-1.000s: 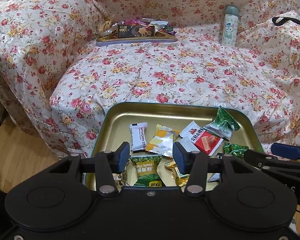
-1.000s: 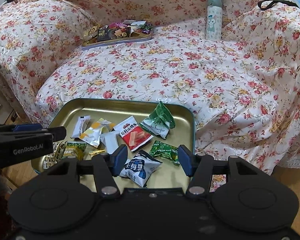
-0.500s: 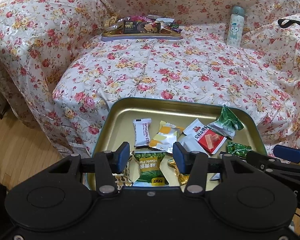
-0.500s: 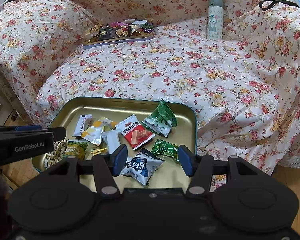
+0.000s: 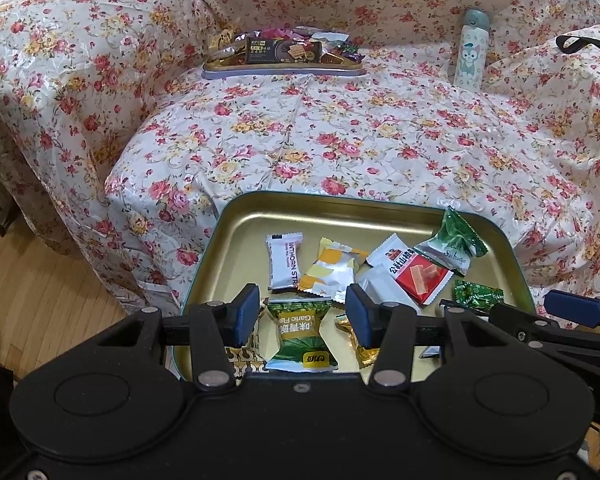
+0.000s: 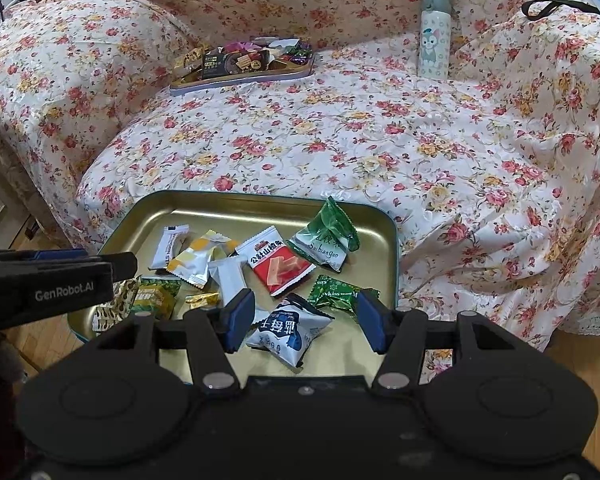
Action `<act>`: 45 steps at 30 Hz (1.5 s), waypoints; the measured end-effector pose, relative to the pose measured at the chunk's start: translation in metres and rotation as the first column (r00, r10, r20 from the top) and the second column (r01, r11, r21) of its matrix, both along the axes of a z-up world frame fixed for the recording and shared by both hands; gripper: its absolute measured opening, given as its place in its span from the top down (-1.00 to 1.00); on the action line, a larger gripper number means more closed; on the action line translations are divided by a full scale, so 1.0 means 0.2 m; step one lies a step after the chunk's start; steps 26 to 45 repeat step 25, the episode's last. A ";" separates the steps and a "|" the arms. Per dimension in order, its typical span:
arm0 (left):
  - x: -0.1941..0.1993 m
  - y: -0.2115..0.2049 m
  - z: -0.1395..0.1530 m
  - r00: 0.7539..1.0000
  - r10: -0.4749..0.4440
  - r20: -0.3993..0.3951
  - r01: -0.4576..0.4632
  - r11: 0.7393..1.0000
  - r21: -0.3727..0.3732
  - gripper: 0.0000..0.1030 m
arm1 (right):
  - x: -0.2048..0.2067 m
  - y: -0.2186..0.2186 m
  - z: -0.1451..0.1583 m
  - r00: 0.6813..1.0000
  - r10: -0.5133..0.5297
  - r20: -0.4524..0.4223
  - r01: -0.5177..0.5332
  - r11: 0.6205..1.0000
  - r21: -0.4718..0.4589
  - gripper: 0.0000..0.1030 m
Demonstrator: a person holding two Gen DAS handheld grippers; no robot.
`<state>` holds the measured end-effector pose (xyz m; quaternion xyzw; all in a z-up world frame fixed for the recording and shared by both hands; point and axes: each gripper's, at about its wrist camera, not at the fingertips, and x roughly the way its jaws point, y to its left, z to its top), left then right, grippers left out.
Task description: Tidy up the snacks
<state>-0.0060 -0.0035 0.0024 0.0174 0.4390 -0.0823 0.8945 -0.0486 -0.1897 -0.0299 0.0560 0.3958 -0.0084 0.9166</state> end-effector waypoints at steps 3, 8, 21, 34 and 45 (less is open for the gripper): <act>0.00 0.00 0.00 1.000 0.000 -0.002 0.000 1.000 -0.004 -0.08 | 0.00 0.00 0.00 1.000 0.004 0.000 -0.004 1.000 -0.001 -0.14; 0.00 0.00 0.00 1.000 -0.012 -0.004 0.012 1.000 -0.013 -0.08 | 0.00 0.00 0.00 1.000 0.005 0.000 -0.005 1.000 -0.001 -0.14; 0.00 -0.01 0.00 1.000 -0.016 0.000 0.016 1.000 -0.008 -0.09 | 0.00 0.00 0.00 1.000 0.016 0.000 -0.016 1.000 -0.002 -0.14; -0.01 -0.01 0.01 1.000 -0.018 0.007 0.018 1.000 -0.005 -0.09 | 0.00 0.00 0.00 1.000 0.015 -0.001 -0.015 1.000 -0.002 -0.14; -0.01 -0.01 0.01 1.000 -0.018 0.007 0.018 1.000 -0.005 -0.09 | 0.00 0.00 0.00 1.000 0.015 -0.001 -0.015 1.000 -0.002 -0.14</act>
